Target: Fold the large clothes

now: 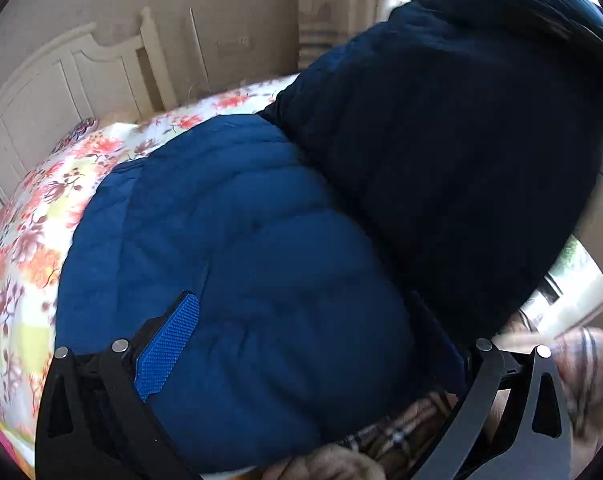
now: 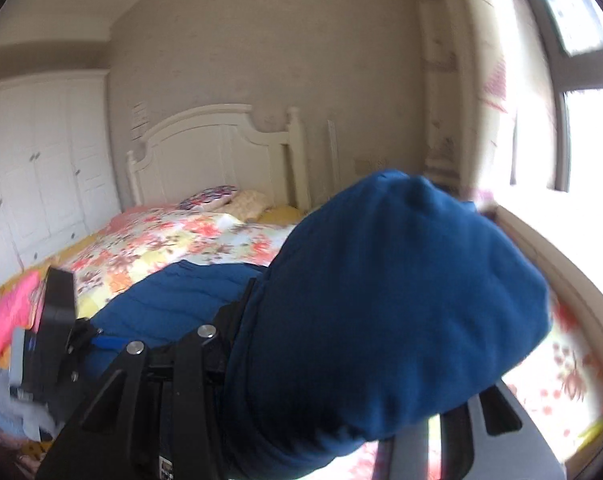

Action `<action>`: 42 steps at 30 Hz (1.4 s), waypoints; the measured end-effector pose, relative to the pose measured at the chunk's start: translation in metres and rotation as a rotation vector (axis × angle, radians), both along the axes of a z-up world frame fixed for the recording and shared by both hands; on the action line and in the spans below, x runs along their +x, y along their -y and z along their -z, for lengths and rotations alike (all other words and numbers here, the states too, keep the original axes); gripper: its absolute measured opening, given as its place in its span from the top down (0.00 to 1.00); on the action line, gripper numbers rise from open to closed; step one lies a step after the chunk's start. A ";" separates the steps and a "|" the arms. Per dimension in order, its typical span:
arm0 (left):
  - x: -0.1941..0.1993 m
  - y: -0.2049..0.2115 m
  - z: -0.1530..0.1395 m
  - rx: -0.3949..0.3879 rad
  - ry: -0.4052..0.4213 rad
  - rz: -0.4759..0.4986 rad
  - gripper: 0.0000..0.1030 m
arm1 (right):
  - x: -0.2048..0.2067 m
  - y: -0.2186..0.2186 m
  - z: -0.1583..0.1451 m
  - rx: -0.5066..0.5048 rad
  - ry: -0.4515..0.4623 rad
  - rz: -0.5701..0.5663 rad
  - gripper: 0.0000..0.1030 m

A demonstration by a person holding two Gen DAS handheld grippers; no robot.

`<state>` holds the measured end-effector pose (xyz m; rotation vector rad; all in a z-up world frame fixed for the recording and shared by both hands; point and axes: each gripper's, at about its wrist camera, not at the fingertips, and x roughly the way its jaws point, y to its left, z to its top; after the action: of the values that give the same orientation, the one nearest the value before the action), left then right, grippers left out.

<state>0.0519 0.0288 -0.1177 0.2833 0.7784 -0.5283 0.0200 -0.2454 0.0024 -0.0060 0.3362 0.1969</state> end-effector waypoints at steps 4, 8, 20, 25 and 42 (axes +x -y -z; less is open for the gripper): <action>-0.002 -0.096 -0.050 -0.262 0.059 -0.125 0.04 | 0.006 -0.095 -0.027 -0.229 0.088 -0.125 0.62; 0.011 -0.196 -0.097 -0.385 0.204 -0.419 0.04 | 0.014 -0.225 0.002 -0.558 0.073 -0.279 0.59; 0.067 -0.179 -0.137 -0.315 0.131 -0.257 0.04 | 0.020 -0.335 0.114 -0.958 -0.014 -0.365 0.37; 0.143 -0.090 -0.133 -0.116 0.047 -0.086 0.04 | 0.018 -0.333 0.111 -0.958 0.015 -0.365 0.36; 0.174 -0.124 -0.030 -0.127 0.019 -0.348 0.04 | 0.021 -0.161 0.001 -0.237 -0.108 -0.483 0.35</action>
<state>0.2255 0.1533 -0.0877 0.0323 0.7524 -0.2440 0.0413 -0.0845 0.0011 -0.3140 0.4609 0.6365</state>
